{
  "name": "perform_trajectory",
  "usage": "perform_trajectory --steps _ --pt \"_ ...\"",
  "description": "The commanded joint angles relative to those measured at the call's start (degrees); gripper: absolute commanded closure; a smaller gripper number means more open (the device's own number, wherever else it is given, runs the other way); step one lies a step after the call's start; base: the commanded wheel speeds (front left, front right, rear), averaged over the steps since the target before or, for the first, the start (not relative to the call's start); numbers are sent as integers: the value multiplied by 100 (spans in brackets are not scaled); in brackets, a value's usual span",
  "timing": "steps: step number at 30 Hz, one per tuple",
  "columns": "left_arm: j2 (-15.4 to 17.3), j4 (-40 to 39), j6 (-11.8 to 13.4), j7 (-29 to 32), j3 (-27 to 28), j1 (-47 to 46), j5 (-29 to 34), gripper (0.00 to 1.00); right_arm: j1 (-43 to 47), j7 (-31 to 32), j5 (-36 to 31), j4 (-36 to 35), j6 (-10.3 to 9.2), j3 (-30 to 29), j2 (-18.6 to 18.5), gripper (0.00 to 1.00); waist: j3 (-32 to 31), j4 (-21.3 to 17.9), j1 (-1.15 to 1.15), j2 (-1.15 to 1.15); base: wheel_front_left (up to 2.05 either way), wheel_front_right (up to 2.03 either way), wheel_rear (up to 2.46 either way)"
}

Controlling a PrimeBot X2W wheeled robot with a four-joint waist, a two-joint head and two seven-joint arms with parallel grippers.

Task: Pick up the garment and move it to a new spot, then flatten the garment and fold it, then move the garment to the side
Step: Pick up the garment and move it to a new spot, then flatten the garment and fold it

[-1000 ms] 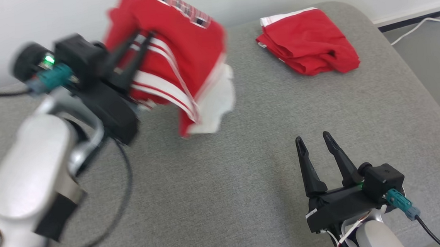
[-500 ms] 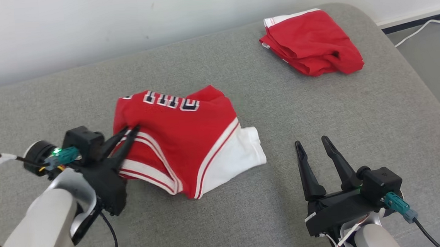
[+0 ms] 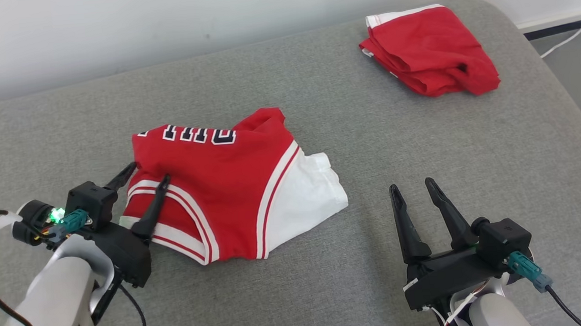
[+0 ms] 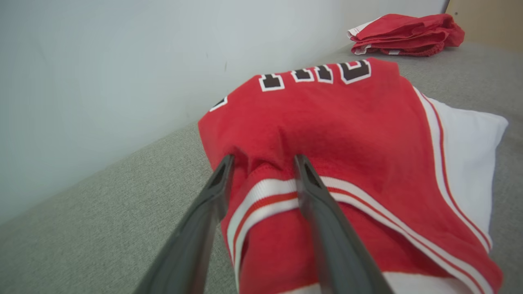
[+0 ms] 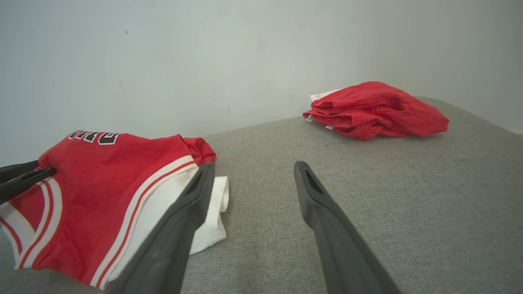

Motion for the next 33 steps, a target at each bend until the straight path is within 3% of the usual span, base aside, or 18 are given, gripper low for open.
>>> perform_trajectory --steps 1,6,15,23,33 --pt "-33 45 34 -46 31 12 -42 0 -42 1 23 -3 -4 4 -21 0 -5 57 0 0 0 0 0" --pt "-285 -105 318 -175 222 234 -126 0 71 1 -17 -24 -4 -97 -11 0 -44 283 0 0 0 0 0" --pt "-610 -1184 808 -202 488 987 -6 0 138 1 -64 -36 -4 -165 10 0 -57 584 0 0 0 0 0" --pt "-892 -1973 978 -200 281 1859 41 0 113 1 -24 -51 -4 -145 20 0 3 621 0 0 0 0 0" --pt "-707 -2215 1129 -177 214 2547 -42 0 77 1 1 -77 -4 -222 31 0 170 597 0 0 0 0 0"
